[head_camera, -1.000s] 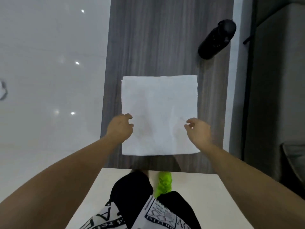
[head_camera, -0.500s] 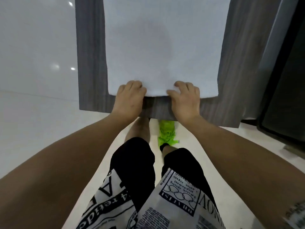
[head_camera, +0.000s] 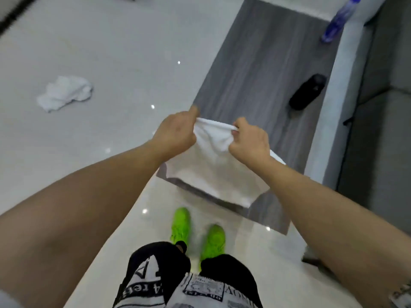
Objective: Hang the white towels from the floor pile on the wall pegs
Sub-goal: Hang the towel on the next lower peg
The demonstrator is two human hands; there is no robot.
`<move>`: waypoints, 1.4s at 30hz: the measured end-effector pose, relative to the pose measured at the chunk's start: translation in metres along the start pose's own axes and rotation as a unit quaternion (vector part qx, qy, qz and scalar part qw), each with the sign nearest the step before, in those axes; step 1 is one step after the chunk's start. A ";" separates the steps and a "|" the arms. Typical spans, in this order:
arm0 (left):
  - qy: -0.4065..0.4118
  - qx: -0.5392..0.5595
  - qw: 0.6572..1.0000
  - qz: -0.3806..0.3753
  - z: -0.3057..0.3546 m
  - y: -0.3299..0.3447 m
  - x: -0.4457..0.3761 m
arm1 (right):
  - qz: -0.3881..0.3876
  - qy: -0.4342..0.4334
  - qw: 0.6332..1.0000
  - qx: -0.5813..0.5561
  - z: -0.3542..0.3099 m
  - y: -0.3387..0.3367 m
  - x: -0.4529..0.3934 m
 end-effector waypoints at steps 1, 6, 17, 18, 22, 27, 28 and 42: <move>-0.002 -0.012 1.000 0.020 -0.005 -0.037 -0.008 | 0.009 -0.028 1.000 -0.005 -0.025 -0.021 -0.017; 0.013 -0.080 0.988 0.133 -0.052 -0.221 -0.019 | 0.076 -0.149 0.983 -0.073 -0.180 -0.118 -0.078; -0.013 -0.171 0.906 0.386 -0.254 -0.537 0.146 | 0.136 -0.443 0.869 -0.173 -0.594 -0.189 -0.028; -0.033 -0.174 0.902 0.394 -0.280 -0.558 0.168 | 0.134 -0.454 0.861 -0.185 -0.632 -0.184 -0.016; -0.120 -0.207 0.882 0.405 -0.376 -0.629 0.266 | 0.103 -0.496 0.833 -0.223 -0.779 -0.154 0.045; -0.214 -0.275 0.839 0.417 -0.473 -0.699 0.400 | 0.019 -0.548 0.799 -0.248 -0.945 -0.101 0.136; -0.233 -0.285 0.830 0.419 -0.489 -0.710 0.428 | 0.006 -0.558 0.791 -0.252 -0.975 -0.092 0.157; -0.625 -0.369 0.597 0.342 -0.688 -0.793 0.811 | -0.157 -0.742 0.561 -0.332 -1.330 0.027 0.495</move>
Point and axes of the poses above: each hand's wrist, its own x-axis away from the middle knuckle, its own y-axis out of the palm, z = x × y, the point moved 7 cm from there along -x, towards the middle knuckle, and after that the axes turned 15 degrees about z, right-handed, at the moved point
